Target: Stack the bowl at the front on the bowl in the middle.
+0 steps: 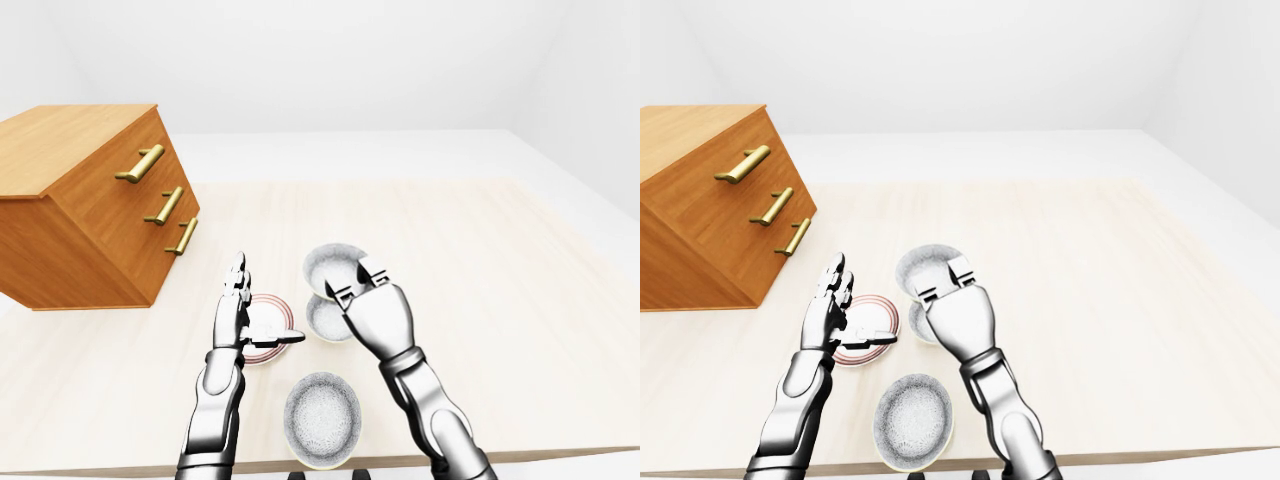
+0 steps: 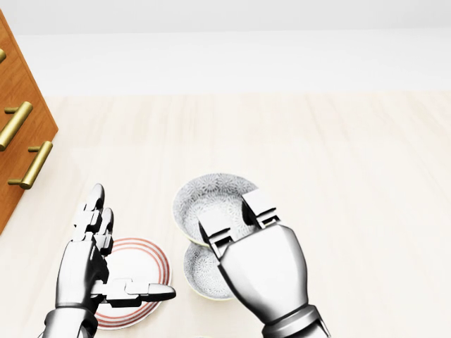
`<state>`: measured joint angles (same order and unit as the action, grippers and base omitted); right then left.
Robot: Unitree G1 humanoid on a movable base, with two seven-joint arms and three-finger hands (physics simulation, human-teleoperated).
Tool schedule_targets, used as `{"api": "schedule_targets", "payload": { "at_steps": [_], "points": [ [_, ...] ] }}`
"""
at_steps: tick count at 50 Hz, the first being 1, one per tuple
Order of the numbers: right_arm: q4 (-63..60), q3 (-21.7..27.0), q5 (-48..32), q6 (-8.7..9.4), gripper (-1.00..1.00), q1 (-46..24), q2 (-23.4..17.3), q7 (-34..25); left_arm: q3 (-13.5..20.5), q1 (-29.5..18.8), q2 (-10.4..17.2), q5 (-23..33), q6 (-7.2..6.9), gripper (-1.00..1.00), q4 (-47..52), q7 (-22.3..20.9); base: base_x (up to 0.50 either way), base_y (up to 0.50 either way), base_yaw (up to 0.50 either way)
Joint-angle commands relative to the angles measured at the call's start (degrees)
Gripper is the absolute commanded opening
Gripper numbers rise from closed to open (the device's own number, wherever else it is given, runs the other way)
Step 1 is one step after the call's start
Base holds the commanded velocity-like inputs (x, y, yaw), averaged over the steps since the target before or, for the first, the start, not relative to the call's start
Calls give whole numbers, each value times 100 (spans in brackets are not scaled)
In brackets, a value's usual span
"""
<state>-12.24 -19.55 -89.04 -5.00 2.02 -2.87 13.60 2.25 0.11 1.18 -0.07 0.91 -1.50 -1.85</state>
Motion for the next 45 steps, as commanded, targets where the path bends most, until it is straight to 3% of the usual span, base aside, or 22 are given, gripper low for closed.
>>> {"api": "schedule_targets", "payload": {
  "at_steps": [1,23,30,32,45],
  "points": [
    [-79,6,-118,0,-100,-9,5,146,0,0,0,0,3,100,-4,0,0,0,0],
    [-155,-18,-205,0,-100,-7,-19,128,-1,10,-1,5,-16,100,32,3,0,0,0],
    [-408,-156,-443,0,-100,189,-58,112,3,16,3,5,-25,100,55,2,0,0,0],
    [-453,-180,-453,0,-100,215,-59,92,14,1,6,1,42,100,-25,-2,0,0,0],
    [-482,-376,-558,0,-100,499,-183,263,8,25,5,-1,4,100,51,-12,0,0,0]
  ]
}}
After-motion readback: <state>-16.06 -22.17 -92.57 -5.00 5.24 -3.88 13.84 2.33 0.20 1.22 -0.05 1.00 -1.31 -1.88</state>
